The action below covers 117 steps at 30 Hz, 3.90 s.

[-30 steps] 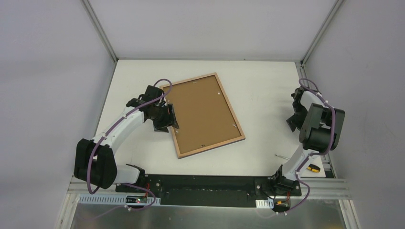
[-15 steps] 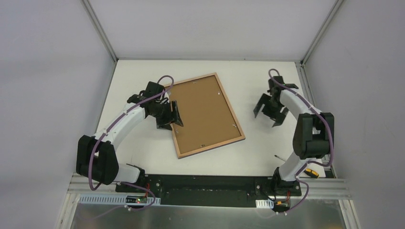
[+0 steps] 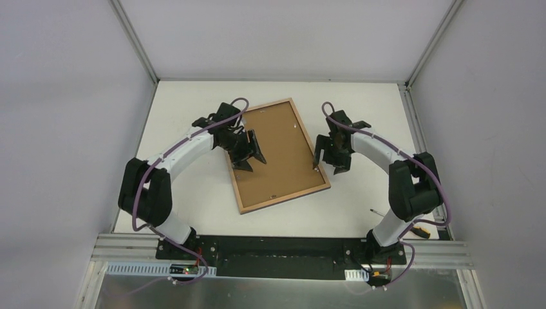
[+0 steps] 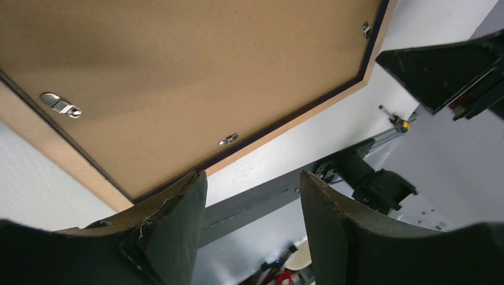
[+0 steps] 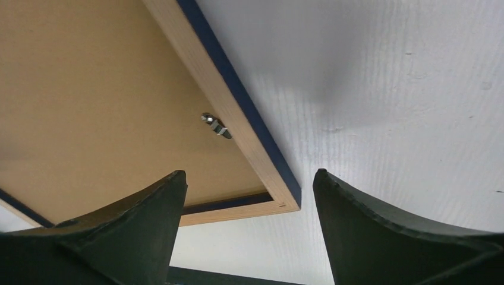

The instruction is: Take the photo out of the frame

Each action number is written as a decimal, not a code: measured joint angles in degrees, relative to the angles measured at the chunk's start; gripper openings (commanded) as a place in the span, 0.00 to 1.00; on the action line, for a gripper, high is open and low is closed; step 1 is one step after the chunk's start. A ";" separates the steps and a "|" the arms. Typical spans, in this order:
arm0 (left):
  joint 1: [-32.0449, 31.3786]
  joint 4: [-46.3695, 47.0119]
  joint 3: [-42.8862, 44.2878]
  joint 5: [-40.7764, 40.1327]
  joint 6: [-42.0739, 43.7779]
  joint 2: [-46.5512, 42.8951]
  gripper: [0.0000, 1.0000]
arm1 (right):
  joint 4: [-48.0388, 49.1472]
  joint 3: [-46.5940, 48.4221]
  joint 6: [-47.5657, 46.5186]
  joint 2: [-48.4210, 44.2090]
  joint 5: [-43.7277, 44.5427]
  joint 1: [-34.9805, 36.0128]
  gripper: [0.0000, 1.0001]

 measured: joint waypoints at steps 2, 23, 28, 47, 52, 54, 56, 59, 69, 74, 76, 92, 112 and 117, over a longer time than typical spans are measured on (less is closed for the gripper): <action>-0.85 0.68 0.90 -0.02 -4.33 2.14 0.59 | 0.68 -1.18 -0.68 0.00 0.72 -0.02 0.69; -8.61 3.19 24.28 -6.25 -28.04 22.40 0.55 | 7.63 -8.70 -5.70 -1.49 -4.22 3.04 0.00; -9.99 3.43 29.83 -7.91 -27.54 27.10 0.52 | 6.03 -10.88 -2.93 -7.76 -3.30 2.78 0.00; -20.74 2.51 17.99 -24.24 15.41 -0.57 0.69 | 1.33 -9.79 2.64 -10.97 -7.48 3.39 0.00; -34.12 7.91 8.09 -32.76 32.26 -8.70 0.72 | -2.51 -5.53 3.28 -8.57 -9.40 3.45 0.00; -35.91 9.29 5.38 -35.39 36.72 -7.80 0.74 | -3.48 -4.50 3.61 -8.33 -10.14 3.45 0.00; -36.85 10.05 3.54 -37.46 40.44 -6.12 0.76 | -4.09 -3.98 3.93 -8.13 -10.84 3.45 0.00; -38.73 11.17 2.21 -39.50 45.18 -3.96 0.77 | -4.52 -3.89 4.48 -7.72 -11.78 3.45 0.00; -42.99 15.04 0.59 -39.82 53.44 -1.33 0.81 | -5.46 -3.89 6.54 -7.56 -14.53 3.48 0.00; -44.24 15.78 -0.26 -40.02 55.17 0.46 0.81 | -5.49 -3.89 7.30 -7.56 -15.17 3.48 0.00; -44.59 15.89 -0.72 -41.05 55.82 1.25 0.80 | -5.51 -3.89 7.58 -7.56 -15.54 3.48 0.00; -47.06 26.62 -4.07 -63.91 63.84 11.08 0.36 | -5.03 -3.04 10.95 -7.23 -17.77 3.10 0.00; -49.70 28.17 -5.73 -72.78 66.71 9.79 0.00 | 0.07 -0.87 18.01 -7.10 -32.35 -9.57 0.99; -49.75 27.78 -5.73 -72.78 65.26 8.07 0.00 | 8.70 0.85 21.99 -0.87 -35.28 -12.87 0.99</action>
